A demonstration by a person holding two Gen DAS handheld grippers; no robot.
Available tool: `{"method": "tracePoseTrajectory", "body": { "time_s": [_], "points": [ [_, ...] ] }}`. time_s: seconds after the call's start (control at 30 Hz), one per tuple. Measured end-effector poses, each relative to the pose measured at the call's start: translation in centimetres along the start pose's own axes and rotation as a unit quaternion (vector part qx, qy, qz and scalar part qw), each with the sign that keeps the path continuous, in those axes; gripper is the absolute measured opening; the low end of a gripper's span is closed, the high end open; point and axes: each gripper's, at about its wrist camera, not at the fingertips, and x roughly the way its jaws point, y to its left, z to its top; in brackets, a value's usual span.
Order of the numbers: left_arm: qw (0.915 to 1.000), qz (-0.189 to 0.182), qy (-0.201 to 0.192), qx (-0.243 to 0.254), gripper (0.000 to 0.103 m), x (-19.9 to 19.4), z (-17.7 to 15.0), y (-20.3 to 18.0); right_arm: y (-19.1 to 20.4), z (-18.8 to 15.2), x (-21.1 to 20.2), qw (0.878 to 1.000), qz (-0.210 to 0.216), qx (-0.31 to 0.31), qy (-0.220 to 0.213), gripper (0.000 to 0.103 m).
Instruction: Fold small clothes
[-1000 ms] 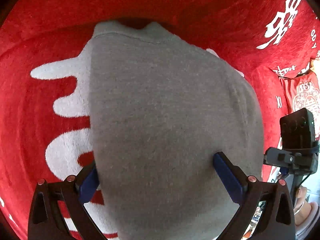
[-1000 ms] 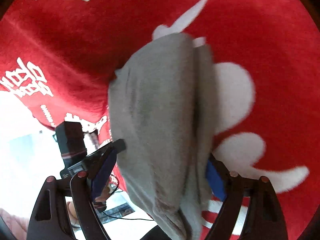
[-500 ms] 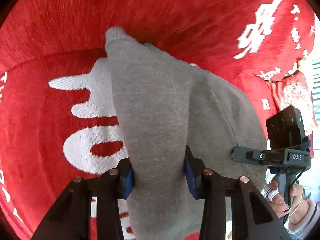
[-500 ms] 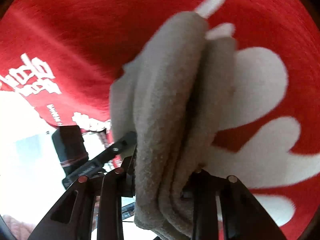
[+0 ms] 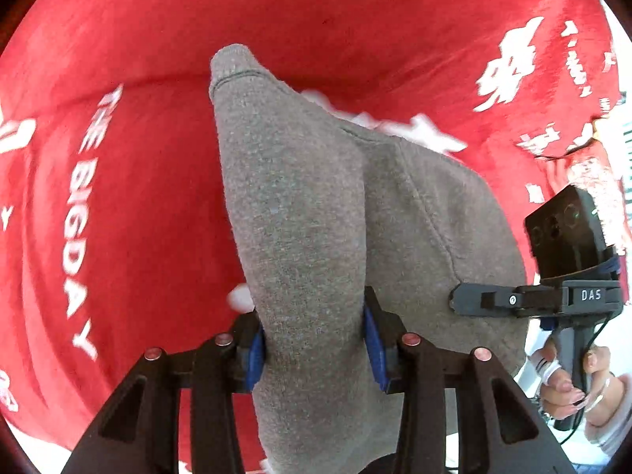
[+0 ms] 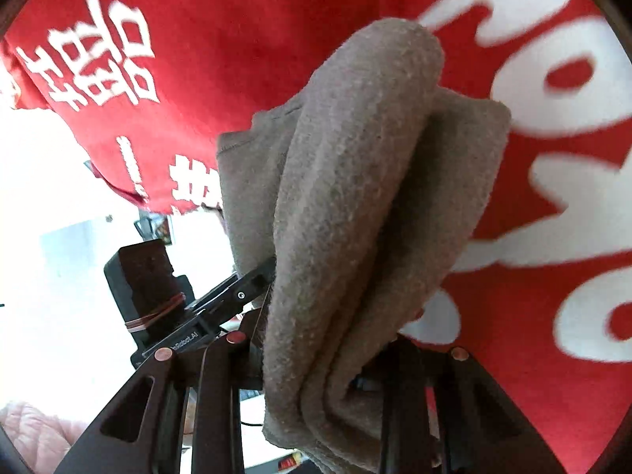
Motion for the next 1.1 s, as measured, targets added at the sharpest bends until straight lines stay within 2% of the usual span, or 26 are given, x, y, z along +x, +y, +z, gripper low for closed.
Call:
{"method": "tracePoseTrajectory", "body": {
  "time_s": [0.07,0.1,0.13,0.17,0.27,0.3,0.37,0.4,0.5,0.53,0.6,0.63,0.77,0.83,0.9,0.97,1.0,1.03,1.1],
  "points": [
    [0.9994,0.022,0.018,-0.019,0.043,1.0,-1.2,1.6,-0.3,-0.1,1.9,0.999,-0.050,0.004,0.013,0.039],
    [0.9989,0.034,0.018,-0.025,0.043,0.9,-1.5,2.1,-0.4,-0.2,2.5,0.996,-0.088,0.004,0.018,0.047],
    [0.9989,0.033,0.012,-0.030,0.043,0.6,-1.8,2.8,-0.3,-0.2,2.6,0.992,-0.129,-0.002,0.016,0.060],
    [0.9990,0.023,0.002,-0.038,0.043,-0.1,-2.0,3.4,0.1,-0.3,2.4,0.986,-0.165,-0.013,0.013,0.064],
    [0.9978,0.038,-0.036,-0.040,0.043,-2.2,-2.0,4.6,1.1,-0.5,0.7,0.971,-0.238,-0.034,-0.014,0.066],
    [0.9973,0.046,-0.041,-0.040,0.043,-2.4,-1.7,4.7,1.5,-0.6,-0.2,0.968,-0.246,-0.036,-0.029,0.064],
    [0.9960,0.055,-0.050,-0.049,0.043,-2.8,-1.3,5.6,2.3,-0.5,-1.2,0.968,-0.242,-0.036,-0.048,0.037],
    [0.9957,0.058,-0.049,-0.053,0.043,-2.8,-1.2,5.8,2.6,-0.3,-1.2,0.967,-0.247,-0.036,-0.049,0.013],
    [0.9946,0.079,-0.038,-0.055,0.044,-0.5,-0.7,6.2,3.3,0.1,0.2,0.956,-0.283,-0.064,-0.036,0.012],
    [0.9939,0.095,-0.028,-0.049,0.044,0.7,-0.8,6.2,3.1,0.0,0.7,0.947,-0.308,-0.084,-0.029,0.012],
    [0.9925,0.114,-0.015,-0.043,0.044,2.4,-1.1,6.2,1.9,-0.2,1.9,0.921,-0.369,-0.122,-0.011,0.012],
    [0.9925,0.110,-0.019,-0.049,0.044,2.4,-1.0,6.1,1.4,-0.3,2.3,0.916,-0.380,-0.124,-0.006,0.012],
    [0.9911,0.127,-0.019,-0.033,0.044,1.6,-1.3,5.5,0.7,-0.8,1.3,0.919,-0.382,-0.096,-0.028,0.013],
    [0.9901,0.137,-0.015,-0.026,0.044,1.2,-1.6,5.5,0.6,-1.1,0.5,0.921,-0.380,-0.081,-0.032,0.018],
    [0.9894,0.143,-0.013,-0.026,0.044,0.6,-2.0,5.7,0.7,-1.4,-0.5,0.935,-0.348,-0.056,-0.035,0.022],
    [0.9898,0.138,-0.015,-0.033,0.044,-0.4,-2.6,6.0,0.4,-2.0,-1.4,0.957,-0.286,-0.029,-0.038,0.044],
    [0.9899,0.137,-0.015,-0.036,0.044,-0.6,-2.7,6.1,0.1,-2.3,-1.8,0.966,-0.255,-0.014,-0.038,0.070],
    [0.9899,0.136,-0.015,-0.037,0.044,-0.8,-2.9,6.1,-0.2,-2.6,-2.0,0.970,-0.239,-0.004,-0.038,0.075],
    [0.9898,0.136,-0.012,-0.038,0.044,-0.9,-3.0,6.0,-1.0,-3.1,-1.8,0.972,-0.235,0.012,-0.026,0.073]
  ]
}}
